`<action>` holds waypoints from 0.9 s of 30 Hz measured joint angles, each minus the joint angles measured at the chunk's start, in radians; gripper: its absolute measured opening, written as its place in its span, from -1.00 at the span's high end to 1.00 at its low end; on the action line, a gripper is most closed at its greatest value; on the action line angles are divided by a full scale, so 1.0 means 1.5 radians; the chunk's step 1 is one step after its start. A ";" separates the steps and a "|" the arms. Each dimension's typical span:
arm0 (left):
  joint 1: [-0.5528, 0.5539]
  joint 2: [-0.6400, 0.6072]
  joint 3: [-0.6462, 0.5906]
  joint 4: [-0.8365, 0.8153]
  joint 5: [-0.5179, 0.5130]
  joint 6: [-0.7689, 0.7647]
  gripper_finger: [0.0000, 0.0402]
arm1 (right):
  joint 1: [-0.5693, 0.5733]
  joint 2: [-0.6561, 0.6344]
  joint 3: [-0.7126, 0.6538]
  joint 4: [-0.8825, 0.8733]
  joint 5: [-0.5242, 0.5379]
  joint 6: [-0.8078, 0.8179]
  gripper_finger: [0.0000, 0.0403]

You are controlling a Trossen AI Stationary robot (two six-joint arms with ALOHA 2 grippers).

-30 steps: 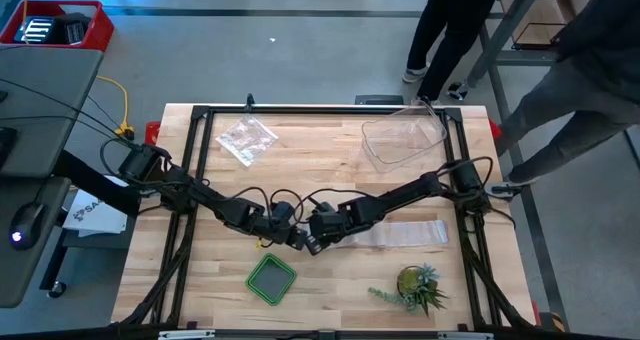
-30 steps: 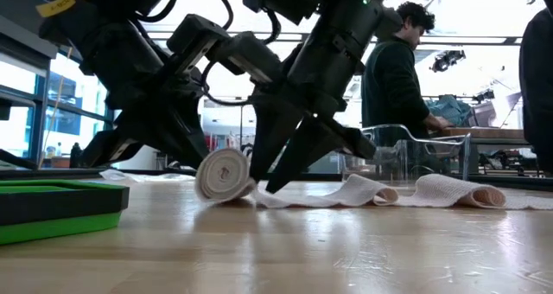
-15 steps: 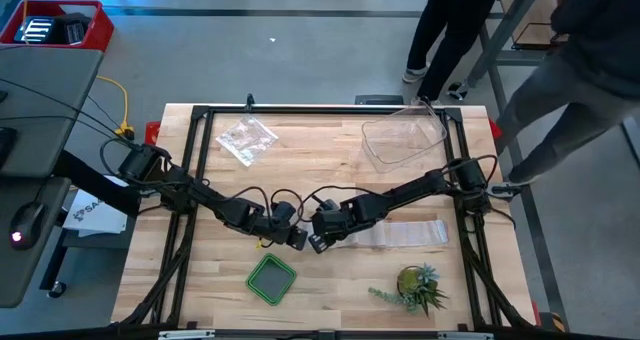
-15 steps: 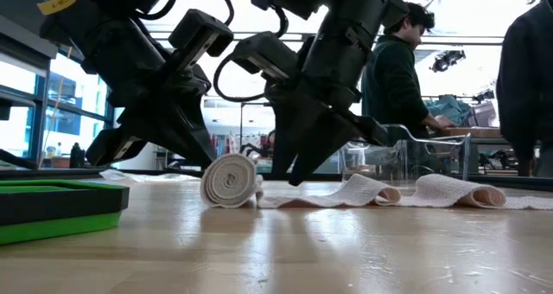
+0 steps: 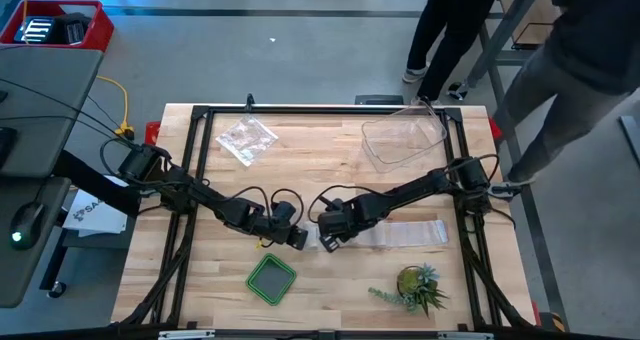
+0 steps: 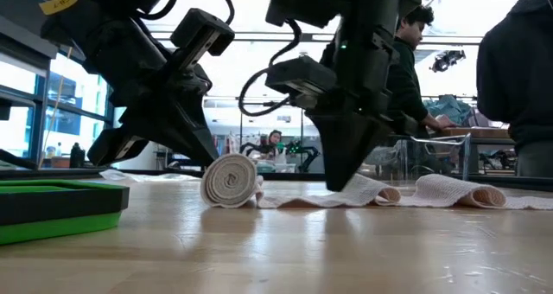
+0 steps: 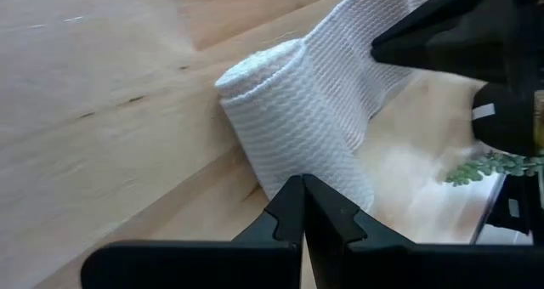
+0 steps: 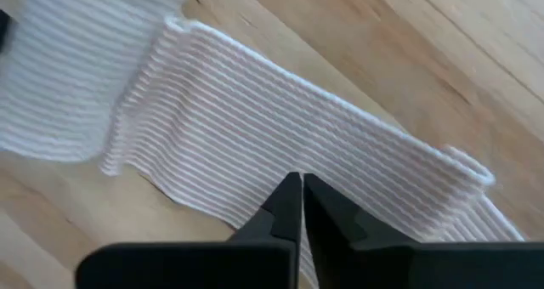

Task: Roll bandage
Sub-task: Roll the white bandage

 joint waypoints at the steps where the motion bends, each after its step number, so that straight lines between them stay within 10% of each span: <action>1: 0.000 0.000 0.000 0.000 0.000 0.001 1.00 | 0.000 0.000 0.000 0.007 0.004 0.003 0.97; 27: 0.018 0.027 0.000 0.054 0.011 0.045 1.00 | -0.002 0.001 -0.006 0.045 0.012 0.020 1.00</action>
